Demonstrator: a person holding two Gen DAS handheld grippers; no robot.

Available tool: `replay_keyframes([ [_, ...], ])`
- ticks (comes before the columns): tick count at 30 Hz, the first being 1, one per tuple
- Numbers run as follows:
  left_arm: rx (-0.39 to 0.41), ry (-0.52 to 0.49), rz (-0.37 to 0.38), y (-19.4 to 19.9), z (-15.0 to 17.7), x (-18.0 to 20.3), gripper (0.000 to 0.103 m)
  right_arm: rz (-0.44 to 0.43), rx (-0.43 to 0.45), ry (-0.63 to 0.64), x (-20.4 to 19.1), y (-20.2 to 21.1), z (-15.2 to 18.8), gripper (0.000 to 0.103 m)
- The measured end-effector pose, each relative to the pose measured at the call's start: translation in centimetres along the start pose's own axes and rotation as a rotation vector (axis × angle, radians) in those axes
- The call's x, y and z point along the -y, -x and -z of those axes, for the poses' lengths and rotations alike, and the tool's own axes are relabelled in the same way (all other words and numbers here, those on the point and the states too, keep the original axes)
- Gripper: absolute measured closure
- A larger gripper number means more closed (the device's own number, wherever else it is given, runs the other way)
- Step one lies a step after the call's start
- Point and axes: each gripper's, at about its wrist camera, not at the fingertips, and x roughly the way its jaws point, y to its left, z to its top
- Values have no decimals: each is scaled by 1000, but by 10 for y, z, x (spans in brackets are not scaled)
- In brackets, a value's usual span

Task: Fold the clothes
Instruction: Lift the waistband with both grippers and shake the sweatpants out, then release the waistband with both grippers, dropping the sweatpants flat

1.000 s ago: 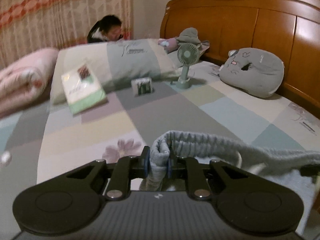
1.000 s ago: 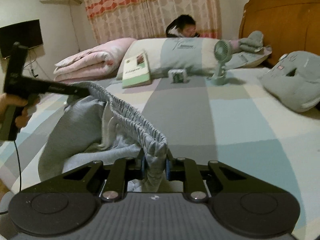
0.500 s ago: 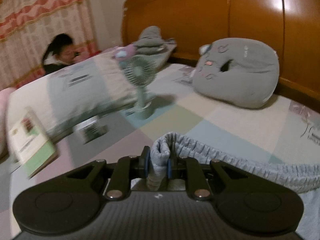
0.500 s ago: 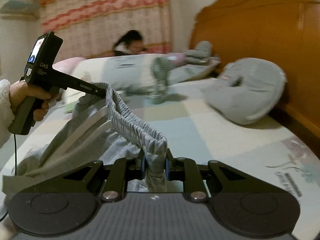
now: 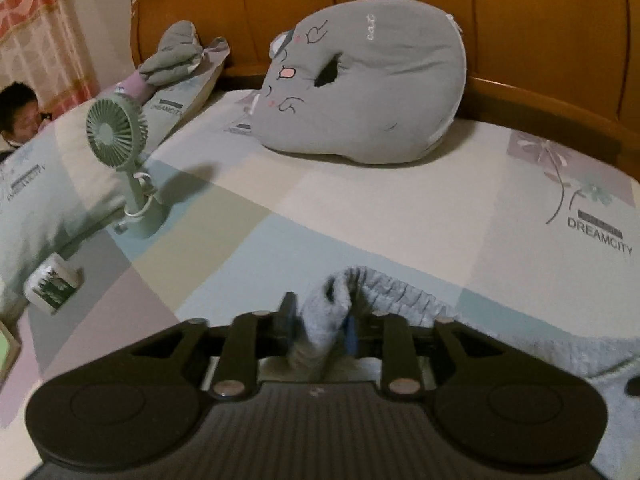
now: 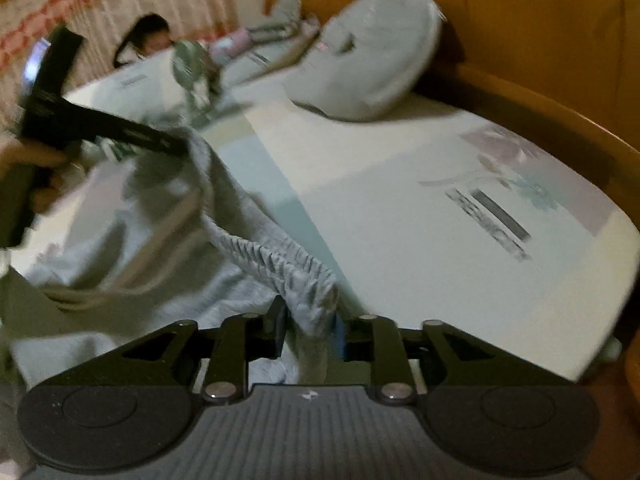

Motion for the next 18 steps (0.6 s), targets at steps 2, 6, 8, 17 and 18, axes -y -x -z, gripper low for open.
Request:
replay_keyframes([
  [2, 27, 11, -17, 16, -4, -5, 51, 23, 1, 5, 0, 1, 3, 73],
  [6, 85, 51, -26, 51, -12, -21, 39, 18, 18, -6, -2, 15, 8, 72],
  [8, 90, 71, -27, 66, -11, -29, 39, 3, 25, -6, -6, 22, 7, 70],
  [17, -8, 117, -53, 146, 77, -47, 35, -139, 69, 61, -52, 63, 20, 32],
  [18, -21, 124, -62, 157, 92, -48, 33, -165, 70, 70, -60, 66, 24, 31],
])
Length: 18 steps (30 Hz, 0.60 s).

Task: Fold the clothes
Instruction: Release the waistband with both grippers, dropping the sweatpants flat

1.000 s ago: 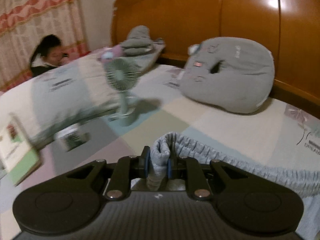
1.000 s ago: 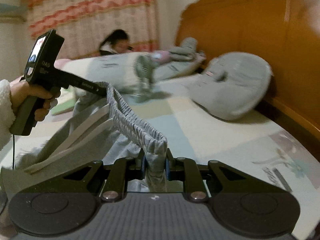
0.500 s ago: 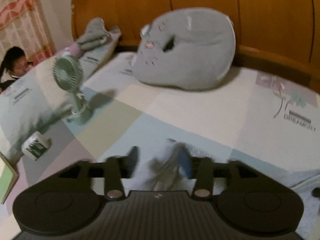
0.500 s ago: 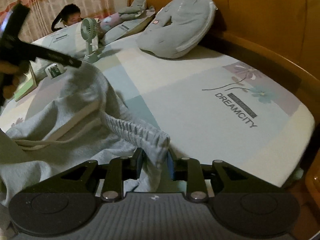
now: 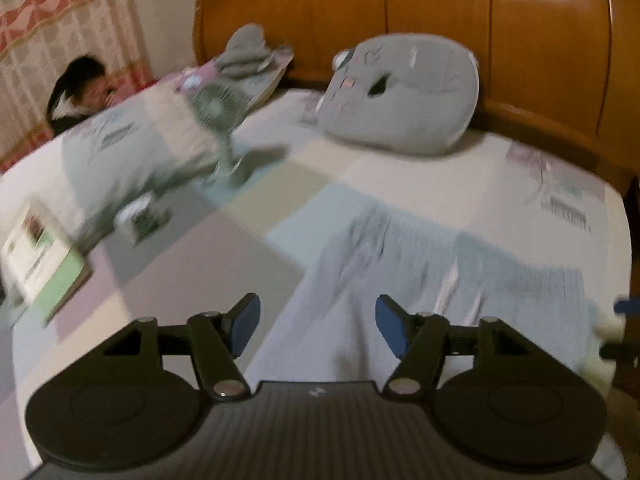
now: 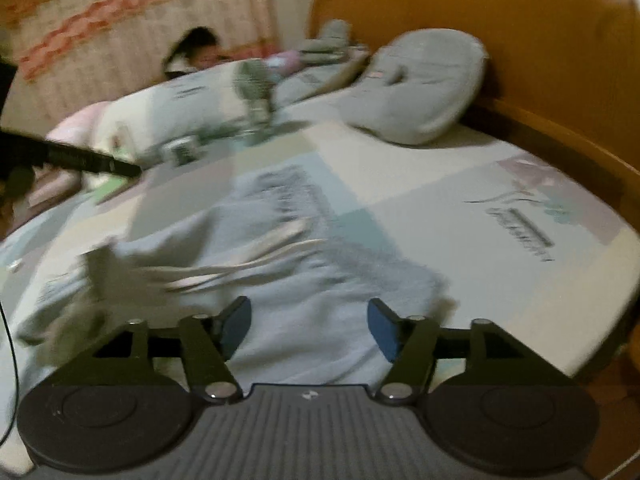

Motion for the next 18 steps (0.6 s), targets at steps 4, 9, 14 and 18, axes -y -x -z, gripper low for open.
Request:
replay_keyframes([
  [4, -49, 39, -50, 44, 65, -15, 32, -98, -6, 16, -33, 2, 13, 25],
  [9, -64, 96, -130, 95, 142, -32, 26, -209, -35, 8, -72, -2, 29, 13],
  [14, -127, 213, -135, 112, 207, -44, 26, -291, -87, -13, -107, -3, 37, 8],
  [18, -121, 295, -121, 112, 239, -48, 27, -326, -119, -1, -133, 2, 41, 7],
])
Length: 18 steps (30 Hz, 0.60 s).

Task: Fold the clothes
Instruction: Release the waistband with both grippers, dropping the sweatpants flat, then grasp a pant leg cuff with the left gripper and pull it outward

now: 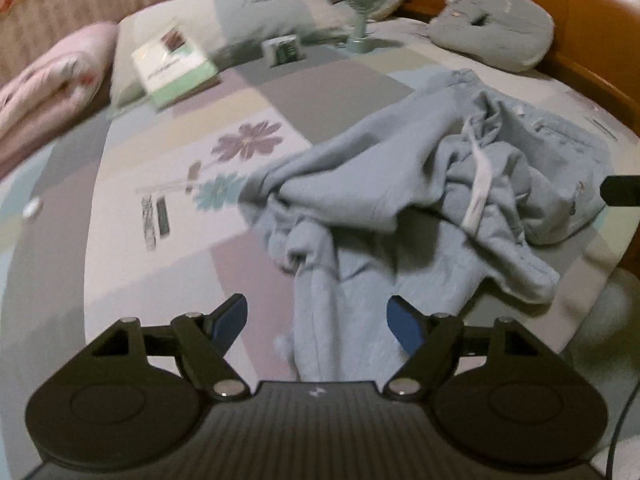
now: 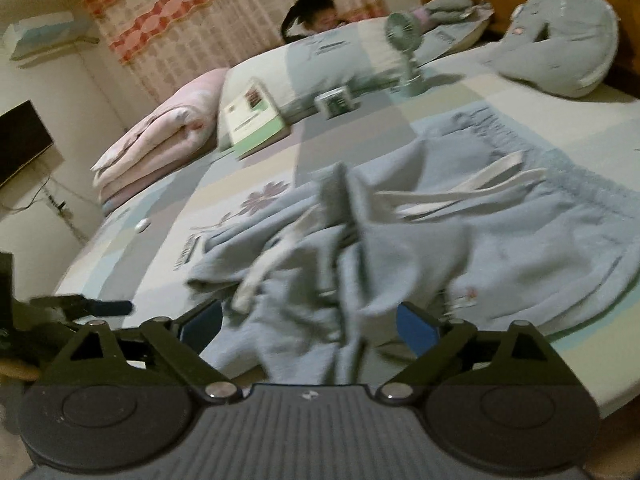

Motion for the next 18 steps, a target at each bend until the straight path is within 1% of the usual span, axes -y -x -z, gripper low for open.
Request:
replay_keyframes([
  [3, 1, 29, 42, -9, 14, -7, 33, 6, -8, 18, -18, 1, 1, 7],
  [6, -7, 62, 60, -23, 24, -13, 39, 21, -5, 49, -33, 4, 3, 7],
  [8, -26, 93, 86, -32, 30, -17, 50, 35, -4, 63, -38, 6, 3, 7],
  [10, -30, 103, 110, -40, 34, -19, 58, 45, -9, 68, -41, 6, 4, 6],
  [11, -24, 105, 110, -42, 36, -19, 72, 49, -14, 68, -41, 4, 4, 6],
  [12, -18, 107, 109, -43, 38, -20, 80, 53, -19, 69, -42, 2, 4, 6],
  [13, -12, 112, 116, -44, 38, -22, 91, 57, -24, 71, -42, 1, 4, 6],
  [14, -6, 124, 132, -43, 38, -26, 95, 60, -29, 74, -43, 0, 5, 6],
  [16, 13, 141, 139, -39, 34, -35, 95, 65, -34, 81, -45, -3, 5, 6],
  [18, 29, 151, 119, -34, 29, -46, 96, 68, -36, 87, -47, -6, 4, 6],
])
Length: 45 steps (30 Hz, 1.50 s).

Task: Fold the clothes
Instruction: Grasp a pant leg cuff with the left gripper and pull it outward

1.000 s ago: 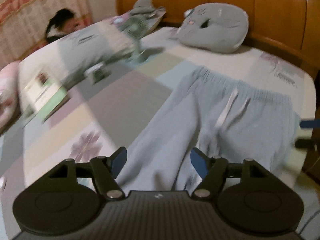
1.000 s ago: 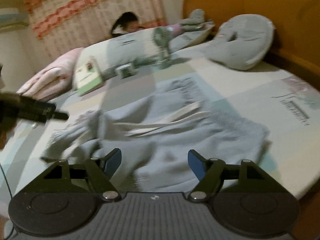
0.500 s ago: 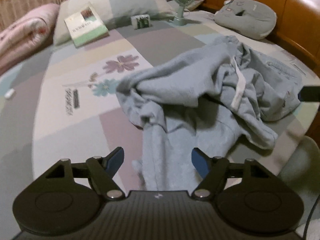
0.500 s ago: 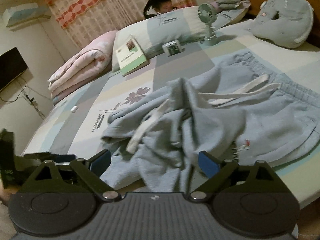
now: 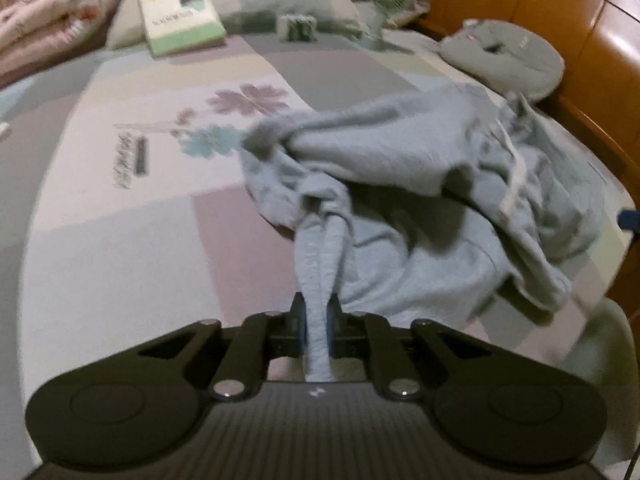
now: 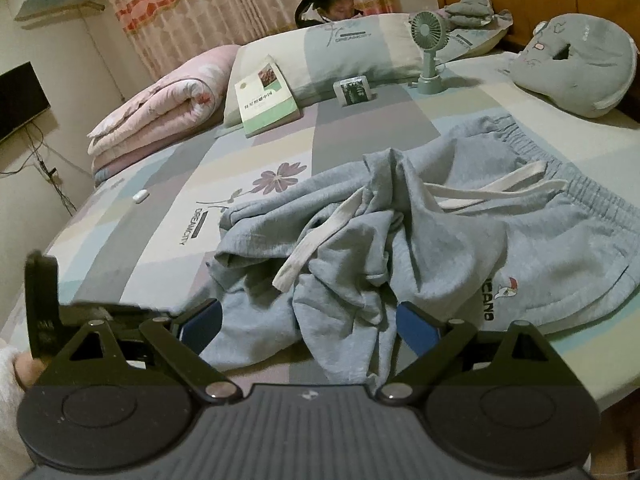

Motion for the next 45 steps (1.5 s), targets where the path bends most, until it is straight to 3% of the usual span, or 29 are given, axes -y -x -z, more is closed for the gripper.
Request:
replay_keyframes([
  [4, 29, -6, -90, 10, -19, -25, 96, 3, -2, 9, -1, -4, -1, 7],
  [15, 9, -34, -340, 3, -84, -104, 96, 17, -9, 32, -3, -16, -5, 6],
  [23, -4, 12, -490, -5, -127, -167, 96, 32, 3, 23, 1, -28, -13, 6],
  [31, -27, 58, -546, -29, -157, -214, 95, 48, 40, 22, 4, -37, -25, 6],
  [37, -20, 64, -555, -47, -183, -224, 95, 60, 46, -1, 11, -47, -31, 6],
  [40, -26, 44, -554, -55, -188, -220, 85, 61, 42, -8, 13, -52, -32, 6],
  [45, -44, 16, -551, -57, -182, -217, 79, 51, 32, -6, 11, -55, -30, 6],
])
